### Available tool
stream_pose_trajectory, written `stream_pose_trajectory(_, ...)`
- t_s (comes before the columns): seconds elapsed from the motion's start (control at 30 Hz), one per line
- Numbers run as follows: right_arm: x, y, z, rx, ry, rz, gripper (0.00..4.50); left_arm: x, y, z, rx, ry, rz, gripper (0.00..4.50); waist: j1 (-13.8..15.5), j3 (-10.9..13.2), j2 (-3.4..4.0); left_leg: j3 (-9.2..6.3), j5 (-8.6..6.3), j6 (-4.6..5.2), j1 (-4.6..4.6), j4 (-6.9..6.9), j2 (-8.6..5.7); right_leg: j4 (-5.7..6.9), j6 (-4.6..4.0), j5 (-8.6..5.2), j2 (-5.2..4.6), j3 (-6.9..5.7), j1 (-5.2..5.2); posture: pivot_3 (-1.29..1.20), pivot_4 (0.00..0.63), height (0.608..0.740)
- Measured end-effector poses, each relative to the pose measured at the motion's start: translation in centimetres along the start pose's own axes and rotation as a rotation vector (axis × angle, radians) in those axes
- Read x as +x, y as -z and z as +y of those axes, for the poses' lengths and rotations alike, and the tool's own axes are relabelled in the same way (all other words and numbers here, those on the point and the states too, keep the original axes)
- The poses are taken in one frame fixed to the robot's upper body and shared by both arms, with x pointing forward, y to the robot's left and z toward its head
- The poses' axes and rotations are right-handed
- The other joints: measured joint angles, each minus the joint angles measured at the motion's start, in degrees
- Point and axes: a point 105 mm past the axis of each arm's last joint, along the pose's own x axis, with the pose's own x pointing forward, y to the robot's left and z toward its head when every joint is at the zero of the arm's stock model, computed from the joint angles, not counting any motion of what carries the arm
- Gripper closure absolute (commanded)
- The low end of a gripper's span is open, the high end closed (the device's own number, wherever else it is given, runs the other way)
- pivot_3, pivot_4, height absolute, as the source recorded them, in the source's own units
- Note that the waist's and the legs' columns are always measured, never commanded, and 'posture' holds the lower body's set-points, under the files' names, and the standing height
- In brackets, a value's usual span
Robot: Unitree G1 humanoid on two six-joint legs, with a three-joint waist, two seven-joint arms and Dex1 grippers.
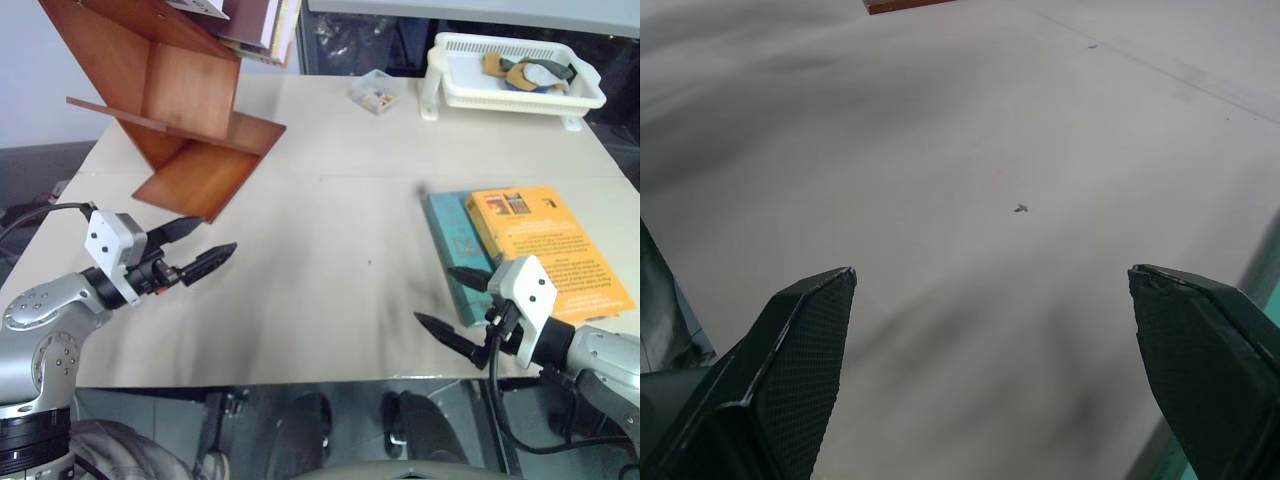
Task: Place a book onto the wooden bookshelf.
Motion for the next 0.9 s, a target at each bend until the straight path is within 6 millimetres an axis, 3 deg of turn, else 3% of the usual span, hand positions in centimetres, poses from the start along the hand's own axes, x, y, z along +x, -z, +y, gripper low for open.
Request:
stream_pose_trajectory(0.23,0.1,-0.5,-0.4,-0.011,0.020,-0.017,0.00,1.0,-0.6,-1.1,-0.003,0.087,-0.008,0.02,0.2,0.0,-0.01,0.00,0.00,0.00,0.00,0.01,0.00,0.00,0.00,0.00,0.19,0.03,0.01,0.00,0.150,0.740)
stream_pose_trajectory(0.33,0.3,-1.0,-0.8,-0.011,0.034,-0.035,0.78,2.0,-1.5,-2.6,0.015,0.178,-0.031,0.00,0.4,0.0,-0.01,0.01,0.01,0.00,0.00,0.01,0.00,0.00,0.00,0.01,0.22,0.04,0.01,0.00,0.150,0.740)
stream_pose_trajectory(0.4,0.2,-1.1,-1.5,-0.006,0.070,-0.031,1.76,2.4,-2.0,-3.5,0.034,0.227,-0.041,0.00,0.5,0.0,-0.01,0.03,0.01,0.00,0.00,0.02,-0.01,0.00,-0.01,0.01,0.23,0.05,0.02,0.00,0.150,0.740)
stream_pose_trajectory(0.57,-1.6,-0.1,-6.2,-0.014,0.274,0.080,4.13,3.8,-3.3,-7.3,0.073,0.452,-0.074,0.00,1.0,0.0,-0.01,0.03,0.01,0.01,0.00,0.03,-0.05,0.00,-0.04,0.03,0.25,0.07,0.04,0.00,0.150,0.740)
stream_pose_trajectory(0.6,-2.5,0.1,-7.5,-0.014,0.330,0.122,4.43,4.3,-3.7,-8.2,0.084,0.508,-0.086,0.00,1.0,0.0,0.00,0.04,0.01,0.02,0.01,0.03,-0.06,0.00,-0.04,0.04,0.29,0.10,0.05,0.00,0.150,0.740)
stream_pose_trajectory(0.77,-5.5,1.3,-10.9,-0.019,0.453,0.298,4.43,5.8,-4.7,-10.2,0.097,0.627,-0.135,0.00,0.9,0.0,0.00,0.02,0.02,0.03,0.04,0.04,-0.11,0.00,-0.03,0.03,0.40,0.15,0.09,0.00,0.150,0.740)
stream_pose_trajectory(0.9,-7.3,3.3,-13.8,-0.005,0.533,0.430,4.43,6.4,-4.5,-11.4,0.097,0.699,-0.135,0.00,0.7,0.0,-0.01,0.08,0.02,0.03,0.08,0.04,-0.13,0.00,0.00,0.01,0.51,0.24,0.08,0.00,0.150,0.740)
